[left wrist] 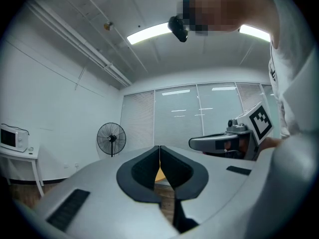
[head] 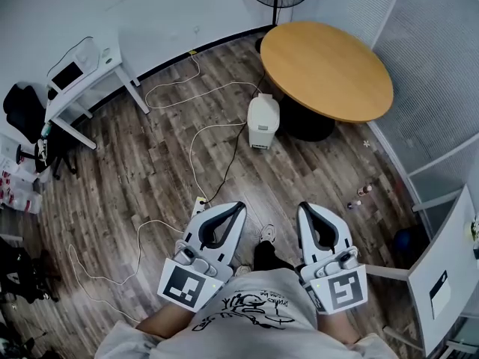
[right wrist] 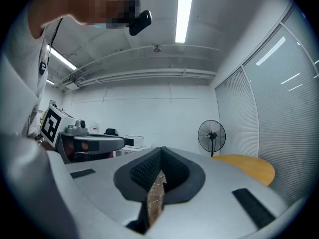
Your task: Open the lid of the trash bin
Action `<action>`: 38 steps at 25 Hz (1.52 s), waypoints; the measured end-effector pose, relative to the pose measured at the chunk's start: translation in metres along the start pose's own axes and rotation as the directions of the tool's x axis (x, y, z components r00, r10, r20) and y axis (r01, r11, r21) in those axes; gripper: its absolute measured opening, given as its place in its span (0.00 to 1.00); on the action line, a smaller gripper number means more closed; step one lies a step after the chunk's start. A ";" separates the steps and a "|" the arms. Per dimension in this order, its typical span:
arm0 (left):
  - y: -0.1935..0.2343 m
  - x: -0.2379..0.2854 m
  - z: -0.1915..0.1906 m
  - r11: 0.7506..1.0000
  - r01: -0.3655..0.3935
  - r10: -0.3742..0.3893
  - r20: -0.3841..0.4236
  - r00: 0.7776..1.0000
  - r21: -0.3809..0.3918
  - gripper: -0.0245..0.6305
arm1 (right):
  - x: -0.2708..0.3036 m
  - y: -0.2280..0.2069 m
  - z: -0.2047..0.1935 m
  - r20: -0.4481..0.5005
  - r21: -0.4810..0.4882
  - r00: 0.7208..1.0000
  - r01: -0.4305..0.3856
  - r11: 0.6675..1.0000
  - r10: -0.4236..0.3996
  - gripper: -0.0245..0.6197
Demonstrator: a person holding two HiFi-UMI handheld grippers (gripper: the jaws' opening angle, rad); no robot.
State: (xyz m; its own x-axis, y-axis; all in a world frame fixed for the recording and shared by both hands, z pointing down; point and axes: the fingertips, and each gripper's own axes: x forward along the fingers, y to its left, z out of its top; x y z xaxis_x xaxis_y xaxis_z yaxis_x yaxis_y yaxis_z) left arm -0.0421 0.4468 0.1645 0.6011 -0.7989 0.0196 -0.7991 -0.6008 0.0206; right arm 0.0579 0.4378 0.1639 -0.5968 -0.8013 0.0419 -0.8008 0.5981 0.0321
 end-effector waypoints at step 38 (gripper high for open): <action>0.090 0.224 -0.001 0.999 -0.050 0.049 -0.024 0.999 -0.017 0.07 | 0.150 -0.191 -0.011 -0.028 0.022 0.999 -0.043 0.999 0.043 0.05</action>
State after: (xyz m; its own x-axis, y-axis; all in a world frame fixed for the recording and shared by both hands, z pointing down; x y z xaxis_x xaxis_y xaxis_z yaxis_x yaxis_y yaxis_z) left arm 0.0205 0.2136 0.1715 0.5609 -0.8267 0.0442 -0.8278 -0.5597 0.0370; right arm 0.1224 0.2037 0.1749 -0.6292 -0.7740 0.0711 -0.7756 0.6312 0.0080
